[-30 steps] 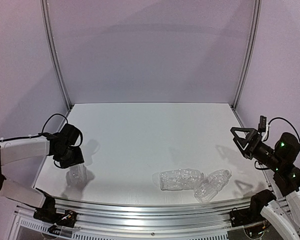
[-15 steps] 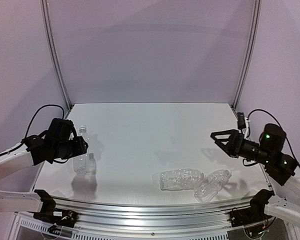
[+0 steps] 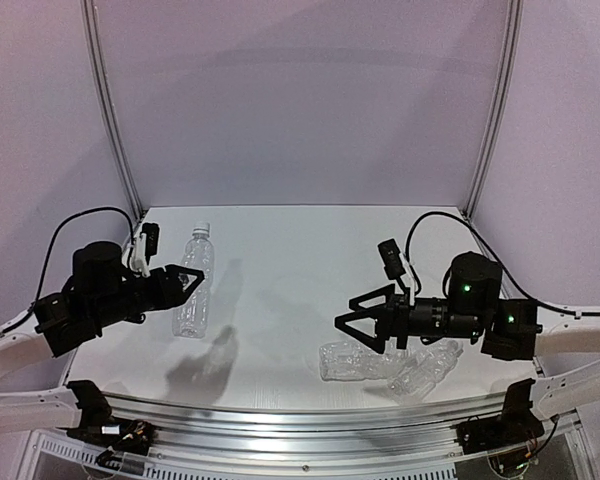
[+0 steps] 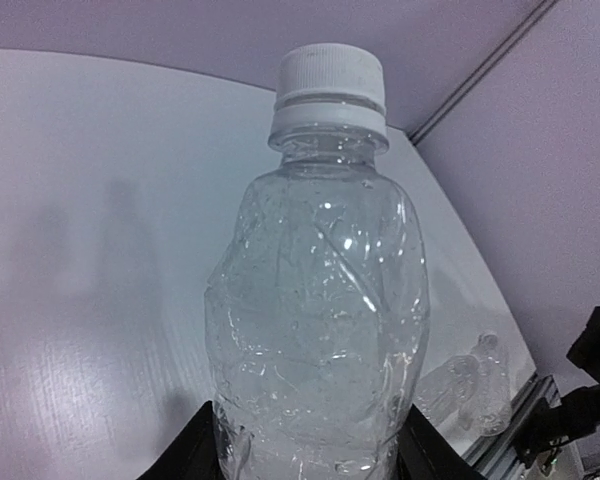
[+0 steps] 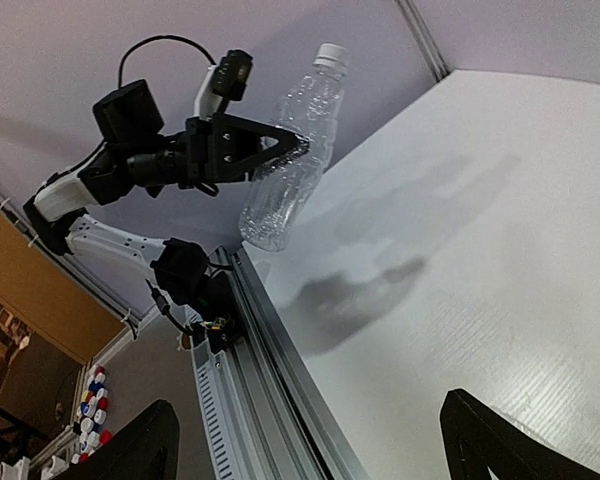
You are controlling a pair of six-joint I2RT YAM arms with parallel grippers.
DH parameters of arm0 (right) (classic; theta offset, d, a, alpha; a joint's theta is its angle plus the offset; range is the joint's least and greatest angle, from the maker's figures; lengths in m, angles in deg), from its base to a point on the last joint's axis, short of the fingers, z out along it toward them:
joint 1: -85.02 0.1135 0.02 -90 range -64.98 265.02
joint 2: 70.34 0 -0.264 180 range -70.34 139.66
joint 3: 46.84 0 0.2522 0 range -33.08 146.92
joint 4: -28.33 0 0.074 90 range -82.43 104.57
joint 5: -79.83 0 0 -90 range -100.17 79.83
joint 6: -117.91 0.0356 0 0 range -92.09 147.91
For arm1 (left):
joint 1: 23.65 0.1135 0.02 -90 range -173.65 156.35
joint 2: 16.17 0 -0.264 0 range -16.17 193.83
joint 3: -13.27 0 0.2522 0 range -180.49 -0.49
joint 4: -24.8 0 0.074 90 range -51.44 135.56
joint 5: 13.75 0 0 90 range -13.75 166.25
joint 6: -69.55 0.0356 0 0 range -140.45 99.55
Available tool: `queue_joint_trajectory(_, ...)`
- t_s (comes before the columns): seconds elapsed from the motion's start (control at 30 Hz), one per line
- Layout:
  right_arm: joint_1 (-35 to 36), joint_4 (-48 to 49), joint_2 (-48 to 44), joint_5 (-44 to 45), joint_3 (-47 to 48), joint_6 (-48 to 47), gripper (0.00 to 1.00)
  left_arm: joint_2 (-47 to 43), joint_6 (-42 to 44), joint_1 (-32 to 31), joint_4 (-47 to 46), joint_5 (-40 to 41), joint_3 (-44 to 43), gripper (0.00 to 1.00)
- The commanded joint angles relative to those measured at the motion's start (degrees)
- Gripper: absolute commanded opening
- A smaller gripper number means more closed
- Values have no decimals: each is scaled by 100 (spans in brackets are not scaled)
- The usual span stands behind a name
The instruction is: Unscrew the bottle caps
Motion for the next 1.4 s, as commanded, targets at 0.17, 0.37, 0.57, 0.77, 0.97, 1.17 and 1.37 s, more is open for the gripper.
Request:
queue_joint_trajectory(0.17,397,2175,790,-364,-138,-878,92,353,-386,-260,-2286,-1156,145,45)
queue_joint_trajectory(0.37,432,3461,1740,-389,298,-866,91,740,-840,-378,-3221,-1562,-99,44)
queue_joint_trajectory(0.57,426,3510,2483,-114,1090,-848,91,1023,-1164,-495,-4638,-1936,77,44)
queue_joint_trajectory(0.77,427,3575,2999,-15,1675,-797,91,1306,-1347,-516,-5889,-2041,370,45)
queue_joint_trajectory(0.97,427,3446,3521,-234,2264,-932,90,1570,-1370,-492,-6419,-2114,360,45)
queue_joint_trajectory(1.17,431,3350,3783,-682,2640,-1159,87,1746,-1614,-348,-7148,-2269,505,41)
queue_joint_trajectory(1.37,426,2722,3945,-1243,3162,-1341,78,2119,-2144,-82,-8188,-2760,665,41)
